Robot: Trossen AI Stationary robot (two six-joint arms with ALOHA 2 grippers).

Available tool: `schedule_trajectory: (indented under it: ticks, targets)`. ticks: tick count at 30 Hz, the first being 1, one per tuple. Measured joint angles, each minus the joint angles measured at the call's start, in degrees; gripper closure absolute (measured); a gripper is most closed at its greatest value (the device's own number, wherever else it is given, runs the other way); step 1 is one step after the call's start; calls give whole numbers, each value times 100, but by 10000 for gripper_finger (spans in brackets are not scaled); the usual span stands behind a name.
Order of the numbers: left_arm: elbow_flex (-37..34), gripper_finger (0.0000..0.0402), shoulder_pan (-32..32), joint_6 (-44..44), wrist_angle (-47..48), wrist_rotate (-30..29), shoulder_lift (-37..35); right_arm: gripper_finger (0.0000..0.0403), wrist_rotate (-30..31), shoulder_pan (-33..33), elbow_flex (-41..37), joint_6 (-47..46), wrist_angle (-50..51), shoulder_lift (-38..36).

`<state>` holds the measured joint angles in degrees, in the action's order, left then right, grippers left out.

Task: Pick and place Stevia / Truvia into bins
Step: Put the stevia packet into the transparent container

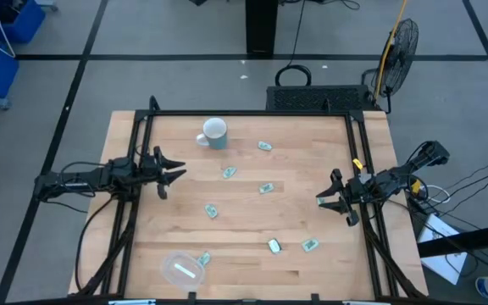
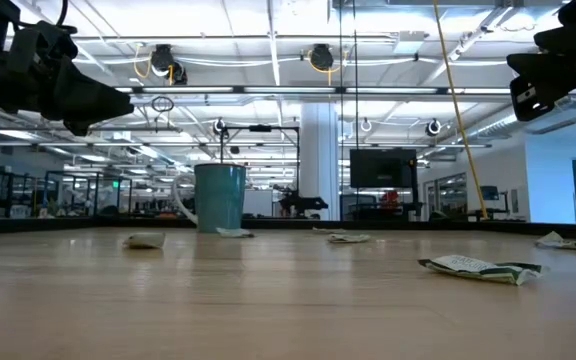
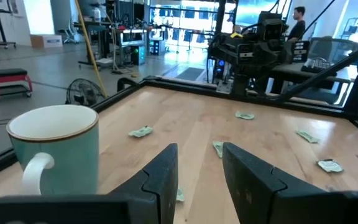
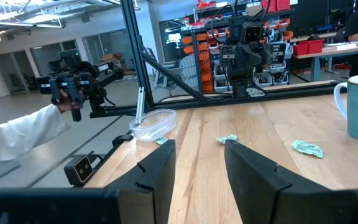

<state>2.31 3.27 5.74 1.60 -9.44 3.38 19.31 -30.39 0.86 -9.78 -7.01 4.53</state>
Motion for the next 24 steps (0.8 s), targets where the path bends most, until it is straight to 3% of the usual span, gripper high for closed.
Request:
schedule_trajectory:
  ticks: [10, 17, 24]
  targets:
    - [0, 270, 2, 145, -650, -116, 0, 271, 17, 3, 0, 189, -35, 0]
    - [0, 270, 6, -65, -584, -193, 0, 271, 7, 4, 0, 986, -1209, 0]
    - [0, 270, 6, 210, -227, -662, 0, 271, 283, 4, 0, 3115, -2323, -2]
